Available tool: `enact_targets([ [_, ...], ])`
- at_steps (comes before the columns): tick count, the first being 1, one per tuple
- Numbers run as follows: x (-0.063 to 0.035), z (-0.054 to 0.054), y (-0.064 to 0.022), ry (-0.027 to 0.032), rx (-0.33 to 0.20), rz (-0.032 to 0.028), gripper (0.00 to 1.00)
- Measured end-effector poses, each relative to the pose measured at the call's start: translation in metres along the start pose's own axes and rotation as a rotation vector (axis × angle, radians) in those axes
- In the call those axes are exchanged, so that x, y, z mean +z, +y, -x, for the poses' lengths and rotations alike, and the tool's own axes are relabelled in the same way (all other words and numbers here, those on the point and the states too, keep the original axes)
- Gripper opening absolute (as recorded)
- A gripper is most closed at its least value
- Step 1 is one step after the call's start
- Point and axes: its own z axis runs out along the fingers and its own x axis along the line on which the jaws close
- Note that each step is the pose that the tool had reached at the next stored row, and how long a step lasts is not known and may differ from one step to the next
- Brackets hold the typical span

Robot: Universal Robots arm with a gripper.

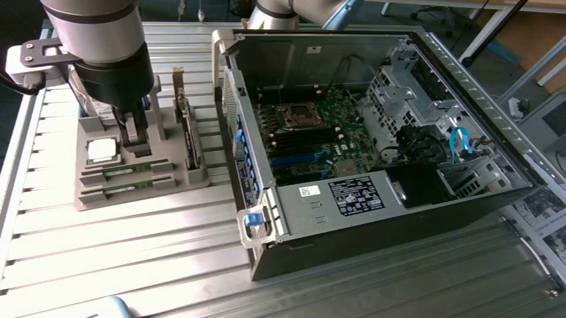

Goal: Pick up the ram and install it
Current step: 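Pick up the ram and move it above insertion slot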

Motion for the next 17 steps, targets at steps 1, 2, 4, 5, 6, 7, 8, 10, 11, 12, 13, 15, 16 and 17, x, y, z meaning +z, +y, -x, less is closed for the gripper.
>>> enact_targets([
  [1, 0.0004, 0.0, 0.0001, 0.0, 0.0, 0.0, 0.3],
  [2, 0.0007, 0.0, 0.0002, 0.0, 0.0, 0.0, 0.3],
  [4, 0.0014, 0.0001, 0.0004, 0.0, 0.0, 0.0, 0.3],
  [5, 0.0017, 0.0001, 0.0005, 0.0, 0.0, 0.0, 0.3],
  [6, 0.0021, 0.0001, 0.0006, 0.0, 0.0, -0.0001, 0.3],
  [7, 0.0024, 0.0001, 0.0007, -0.0001, 0.0, 0.0, 0.3],
  [8, 0.0028, 0.0001, 0.0008, -0.0001, 0.0, 0.0, 0.3],
  [10, 0.0034, 0.0002, 0.001, -0.0001, 0.0, 0.0, 0.3],
  [11, 0.0039, 0.0002, 0.0014, 0.0, 0.0, 0.0, 0.3],
  [12, 0.0043, 0.0003, 0.0017, 0.0, 0.0, 0.0, 0.3],
  [13, 0.0048, 0.0004, 0.0022, -0.0001, 0.0, -0.0001, 0.3],
  [15, 0.0055, 0.0005, 0.0034, -0.0001, 0.0, 0.0, 0.3],
  [16, 0.006, 0.0006, 0.004, -0.0001, 0.0, 0.0, 0.3],
  [17, 0.0064, 0.0007, 0.0043, -0.0001, 0.0, -0.0001, 0.3],
])
